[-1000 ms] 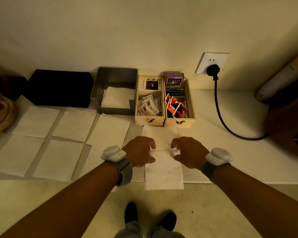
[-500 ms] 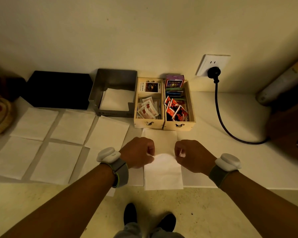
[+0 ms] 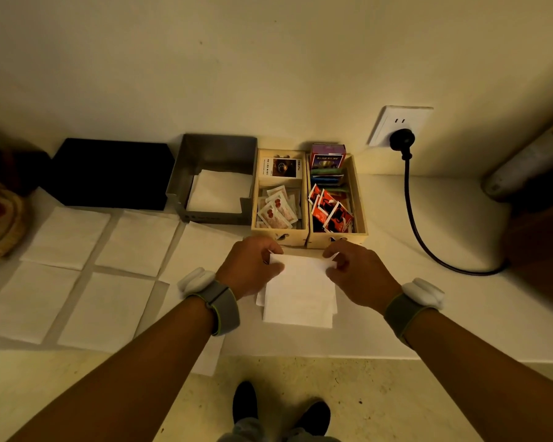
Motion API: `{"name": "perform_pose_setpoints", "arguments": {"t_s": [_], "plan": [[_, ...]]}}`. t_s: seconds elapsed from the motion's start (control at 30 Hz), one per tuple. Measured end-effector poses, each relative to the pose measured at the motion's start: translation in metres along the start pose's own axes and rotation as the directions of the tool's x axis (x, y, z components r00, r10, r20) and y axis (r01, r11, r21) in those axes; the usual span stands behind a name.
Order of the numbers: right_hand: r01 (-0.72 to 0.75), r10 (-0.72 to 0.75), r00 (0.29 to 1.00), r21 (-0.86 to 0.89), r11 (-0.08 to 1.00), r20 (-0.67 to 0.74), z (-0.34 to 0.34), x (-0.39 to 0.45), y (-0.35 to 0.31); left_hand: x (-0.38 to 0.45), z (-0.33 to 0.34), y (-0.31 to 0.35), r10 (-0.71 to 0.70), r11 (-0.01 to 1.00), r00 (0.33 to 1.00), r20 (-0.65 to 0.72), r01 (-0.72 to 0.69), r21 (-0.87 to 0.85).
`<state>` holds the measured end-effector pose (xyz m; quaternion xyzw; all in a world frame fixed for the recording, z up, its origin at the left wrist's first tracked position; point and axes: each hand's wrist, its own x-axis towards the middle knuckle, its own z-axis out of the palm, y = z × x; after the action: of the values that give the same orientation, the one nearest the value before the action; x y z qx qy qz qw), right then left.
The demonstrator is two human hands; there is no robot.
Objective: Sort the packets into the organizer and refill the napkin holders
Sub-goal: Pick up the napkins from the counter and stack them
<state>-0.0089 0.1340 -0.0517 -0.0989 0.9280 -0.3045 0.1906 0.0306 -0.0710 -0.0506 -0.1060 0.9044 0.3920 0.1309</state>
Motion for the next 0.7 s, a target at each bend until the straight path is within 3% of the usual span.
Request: {"name": "perform_pose_setpoints", "arguments": {"t_s": [0.13, 0.33, 0.6, 0.7], "plan": [[-0.093, 0.087, 0.993, -0.08, 0.992, -0.079, 0.013, 0.006, 0.006, 0.005, 0.007, -0.01, -0.119, 0.989, 0.991, -0.069, 0.124, 0.076], [-0.156, 0.167, 0.986, -0.273, 0.949, 0.015, 0.021, 0.006, 0.012, 0.01, 0.01, -0.011, -0.227, 0.971, 0.969, -0.094, 0.233, 0.06], [-0.162, 0.158, 0.986, -0.093, 0.982, -0.051, 0.044, 0.003, -0.003, 0.01, 0.017, -0.007, -0.207, 0.978, 0.977, 0.046, 0.208, -0.014], [-0.162, 0.157, 0.985, -0.064, 0.985, -0.077, 0.049, -0.002, -0.003, 0.008, 0.017, -0.011, -0.15, 0.988, 0.988, 0.032, 0.151, -0.034]]}}
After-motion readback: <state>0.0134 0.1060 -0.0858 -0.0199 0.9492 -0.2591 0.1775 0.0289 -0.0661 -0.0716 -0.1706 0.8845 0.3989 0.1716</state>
